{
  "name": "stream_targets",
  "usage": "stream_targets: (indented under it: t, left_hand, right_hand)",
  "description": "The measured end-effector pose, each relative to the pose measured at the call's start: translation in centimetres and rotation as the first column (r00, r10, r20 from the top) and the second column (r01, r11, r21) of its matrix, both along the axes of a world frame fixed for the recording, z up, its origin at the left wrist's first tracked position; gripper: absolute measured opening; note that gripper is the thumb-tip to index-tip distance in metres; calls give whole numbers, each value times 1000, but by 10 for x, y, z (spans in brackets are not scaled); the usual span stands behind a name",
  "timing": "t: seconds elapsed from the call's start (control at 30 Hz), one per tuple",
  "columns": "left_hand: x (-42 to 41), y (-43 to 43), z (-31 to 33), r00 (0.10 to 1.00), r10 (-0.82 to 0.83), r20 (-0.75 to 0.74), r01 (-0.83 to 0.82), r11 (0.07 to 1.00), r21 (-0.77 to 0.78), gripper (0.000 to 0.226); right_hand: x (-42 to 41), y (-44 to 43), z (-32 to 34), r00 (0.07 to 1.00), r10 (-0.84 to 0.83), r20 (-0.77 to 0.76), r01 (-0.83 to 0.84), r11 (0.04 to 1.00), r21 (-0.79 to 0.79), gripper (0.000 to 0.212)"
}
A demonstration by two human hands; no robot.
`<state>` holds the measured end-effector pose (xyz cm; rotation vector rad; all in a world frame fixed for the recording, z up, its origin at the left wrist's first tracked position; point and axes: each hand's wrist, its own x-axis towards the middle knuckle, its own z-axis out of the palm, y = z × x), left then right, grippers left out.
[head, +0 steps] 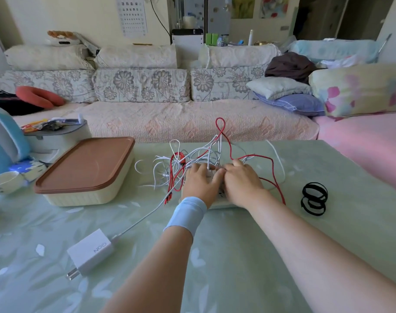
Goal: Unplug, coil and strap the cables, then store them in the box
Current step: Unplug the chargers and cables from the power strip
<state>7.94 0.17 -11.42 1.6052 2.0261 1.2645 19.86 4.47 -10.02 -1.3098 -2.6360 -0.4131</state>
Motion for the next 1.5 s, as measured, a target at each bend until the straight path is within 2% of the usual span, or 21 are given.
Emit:
stream_targets:
  t: [0.1,0.23,0.47,0.77,0.93,1.07,1.2,1.27,1.3,1.37,1.43,1.5]
  left_hand:
    - [-2,8,-7,1000,-1,-20,2,1000,15,30]
    - [-2,15,-12,994,69,-85,-65,997,51,27]
    - [9,13,-12,992,123,37,-126,985,117,24]
    - [10,17,-12,985,137,103,-151,978,144,28]
    - [9,21,-4,952,97,289,-119,991,60,22]
    - [22,20,4,857,216,468,-266,963,43,31]
    - [30,18,8,817,281,503,-347,937,40,42]
    - [29,18,16,842,249,478,-326,942,84,39]
    - [25,20,28,868,221,445,-310,940,139,35]
    - [11,30,53,912,174,371,-266,940,212,25]
    - [-1,32,67,941,171,293,-225,960,164,25]
    - [-8,29,55,950,128,285,-149,987,54,27]
  right_hand:
    - [0,3,-1,996,17,-84,-20,999,-29,31]
    - [1,9,-10,983,51,-177,-49,999,15,32]
    - [0,14,-22,952,50,-303,-25,996,87,24]
    - [0,15,-23,946,46,-321,-19,996,88,32]
    - [0,13,-19,954,30,-297,-11,998,64,29]
    - [-1,9,-19,929,44,-367,-13,996,85,21]
    - [-3,11,-23,897,71,-436,-16,992,128,15]
    - [-2,10,-20,888,73,-453,2,987,161,18]
    - [-2,9,-18,908,73,-413,-4,986,166,20]
    - [-3,9,-16,973,53,-226,-21,989,145,25]
    - [-3,10,-16,989,6,-150,13,992,129,34]
    - [-2,8,-17,985,-16,-169,38,991,125,34]
